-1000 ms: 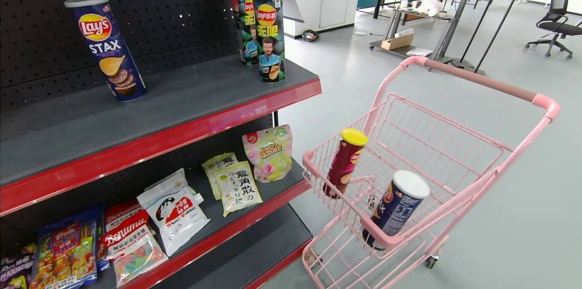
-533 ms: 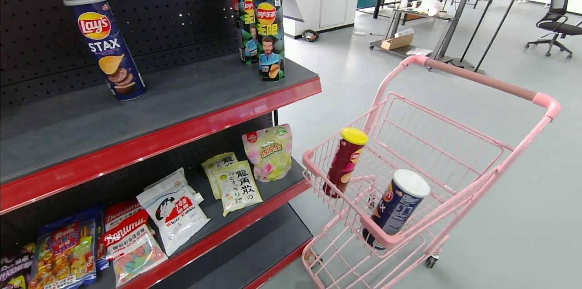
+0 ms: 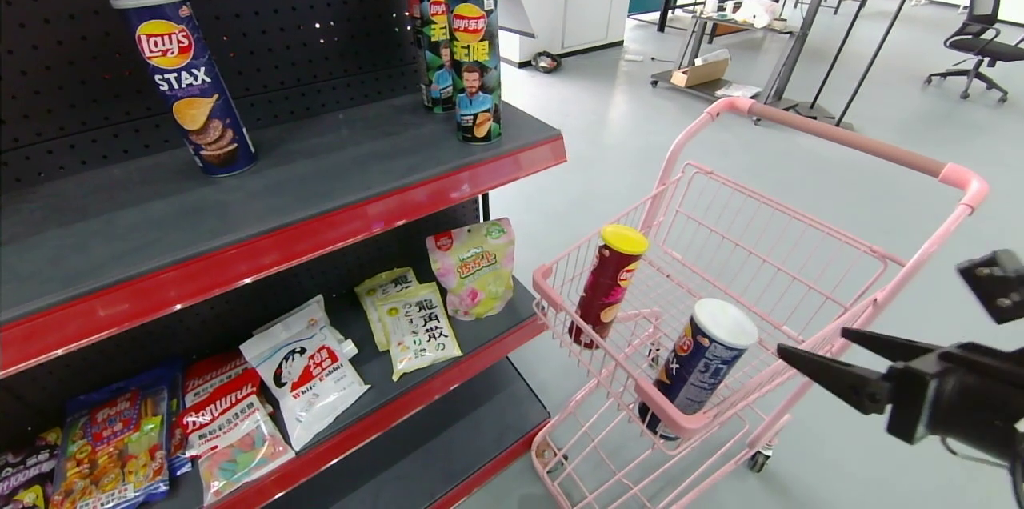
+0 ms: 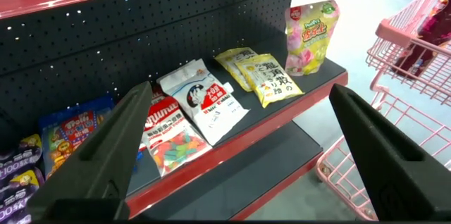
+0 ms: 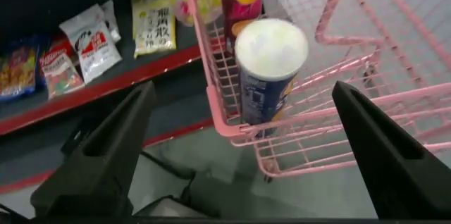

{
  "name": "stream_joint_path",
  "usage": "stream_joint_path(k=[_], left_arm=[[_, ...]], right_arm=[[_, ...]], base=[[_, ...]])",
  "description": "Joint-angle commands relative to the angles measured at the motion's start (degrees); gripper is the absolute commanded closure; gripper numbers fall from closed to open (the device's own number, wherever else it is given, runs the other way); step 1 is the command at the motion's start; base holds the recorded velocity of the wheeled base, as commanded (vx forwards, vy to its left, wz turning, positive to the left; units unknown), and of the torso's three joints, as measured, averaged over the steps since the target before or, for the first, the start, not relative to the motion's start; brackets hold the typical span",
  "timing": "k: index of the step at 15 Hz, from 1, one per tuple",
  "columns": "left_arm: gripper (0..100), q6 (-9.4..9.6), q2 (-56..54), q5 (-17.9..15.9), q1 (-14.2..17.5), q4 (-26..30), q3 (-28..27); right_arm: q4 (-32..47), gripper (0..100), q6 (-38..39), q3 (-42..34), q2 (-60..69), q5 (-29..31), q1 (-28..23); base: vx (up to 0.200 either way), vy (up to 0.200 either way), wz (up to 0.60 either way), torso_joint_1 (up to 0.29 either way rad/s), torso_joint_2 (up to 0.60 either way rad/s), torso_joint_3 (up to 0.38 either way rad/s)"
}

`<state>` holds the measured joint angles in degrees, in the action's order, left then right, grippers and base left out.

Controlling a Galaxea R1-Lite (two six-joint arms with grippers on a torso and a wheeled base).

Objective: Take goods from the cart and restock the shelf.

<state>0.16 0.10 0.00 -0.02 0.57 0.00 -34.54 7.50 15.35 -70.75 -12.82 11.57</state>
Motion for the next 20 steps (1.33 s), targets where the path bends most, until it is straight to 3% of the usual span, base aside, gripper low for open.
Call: stream_joint_path(k=[1,4,8,12,20], left_arm=[[0,0.02,0.08,0.0,0.02,0.04,0.0],[0,0.11,0.08,0.0,0.02,-0.05,0.0],[0,0.11,0.08,0.0,0.02,-0.05,0.0],[0,0.19,0.08,0.0,0.02,-0.05,0.0],[0,0.19,0.08,0.0,0.02,-0.05,0.0]], right_arm=[[-6.51,0,0.41,-2.6,-16.17,-0.8,2.41],[-8.53,0,0.5,-2.43,-21.18,-0.8,4.34],[-18.02,0,0.33,-2.52,-29.62,0.7,4.08],[-19.25,0,0.41,-0.85,-32.69,2.01,3.99],[-28.83,0,-0.03,2.23,-41.13,5.71,3.72]], base=[[0.0,0.0,0.0,0.0,0.0,0.0],[0.0,0.0,0.0,0.0,0.0,0.0],[0.0,0.0,0.0,0.0,0.0,0.0],[0.0,0.0,0.0,0.0,0.0,0.0],[0.0,0.0,0.0,0.0,0.0,0.0]])
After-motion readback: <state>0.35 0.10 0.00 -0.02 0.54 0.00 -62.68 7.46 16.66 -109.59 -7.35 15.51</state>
